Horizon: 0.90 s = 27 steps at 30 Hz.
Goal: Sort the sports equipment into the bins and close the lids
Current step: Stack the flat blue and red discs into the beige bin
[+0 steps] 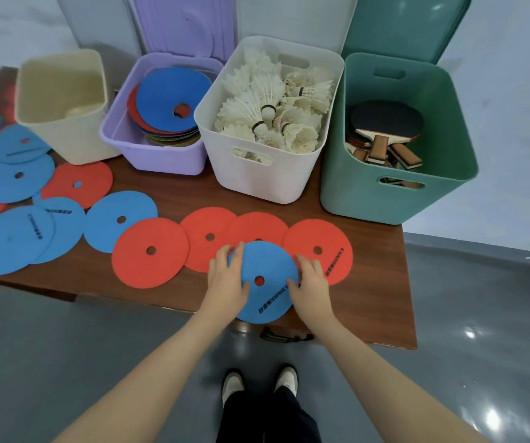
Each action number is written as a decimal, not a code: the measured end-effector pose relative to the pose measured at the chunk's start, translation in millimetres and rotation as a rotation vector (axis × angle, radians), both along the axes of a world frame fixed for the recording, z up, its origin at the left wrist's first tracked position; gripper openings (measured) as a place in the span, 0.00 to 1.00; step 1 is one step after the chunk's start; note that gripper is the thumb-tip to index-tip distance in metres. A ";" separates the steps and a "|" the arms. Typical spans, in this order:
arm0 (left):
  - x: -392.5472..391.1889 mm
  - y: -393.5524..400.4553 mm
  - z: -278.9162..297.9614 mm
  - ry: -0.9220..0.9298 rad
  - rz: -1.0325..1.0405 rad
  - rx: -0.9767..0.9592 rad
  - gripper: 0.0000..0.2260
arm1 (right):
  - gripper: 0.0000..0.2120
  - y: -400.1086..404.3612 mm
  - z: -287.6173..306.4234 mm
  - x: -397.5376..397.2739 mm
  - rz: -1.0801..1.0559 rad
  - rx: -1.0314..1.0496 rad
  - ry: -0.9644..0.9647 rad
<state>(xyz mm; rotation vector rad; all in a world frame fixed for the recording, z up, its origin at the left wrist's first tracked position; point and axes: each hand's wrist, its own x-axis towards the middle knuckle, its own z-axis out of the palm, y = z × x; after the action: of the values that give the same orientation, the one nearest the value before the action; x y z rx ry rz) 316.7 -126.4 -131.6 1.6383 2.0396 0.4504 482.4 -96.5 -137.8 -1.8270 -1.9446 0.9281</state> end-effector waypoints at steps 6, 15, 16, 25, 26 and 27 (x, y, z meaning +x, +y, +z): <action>-9.6 -19.1 -13.5 0.244 0.038 -0.210 0.31 | 0.28 -13.4 -12.7 -15.8 0.001 0.007 -0.287; -15.1 -24.3 -9.8 0.022 -0.002 -0.131 0.33 | 0.30 -11.4 -12.7 -20.2 -0.112 -0.141 -0.147; -15.2 -25.6 -10.4 -0.028 -0.007 -0.094 0.32 | 0.30 -10.9 -11.6 -21.0 -0.126 -0.141 -0.112; -10.2 -5.7 -3.3 -0.234 -0.056 0.103 0.33 | 0.21 -1.9 4.6 -6.1 -0.239 0.065 0.204; -4.1 2.0 0.1 -0.234 -0.073 0.117 0.33 | 0.21 4.0 7.6 0.0 -0.273 0.070 0.199; 3.2 10.4 3.8 -0.236 -0.087 0.122 0.33 | 0.20 10.9 9.9 7.2 -0.305 0.070 0.189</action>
<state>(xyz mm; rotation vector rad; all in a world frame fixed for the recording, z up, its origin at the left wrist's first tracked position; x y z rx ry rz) 319.9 -115.9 -127.7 1.6503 1.7912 0.7140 489.6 -85.6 -127.9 -1.8539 -1.5153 0.8847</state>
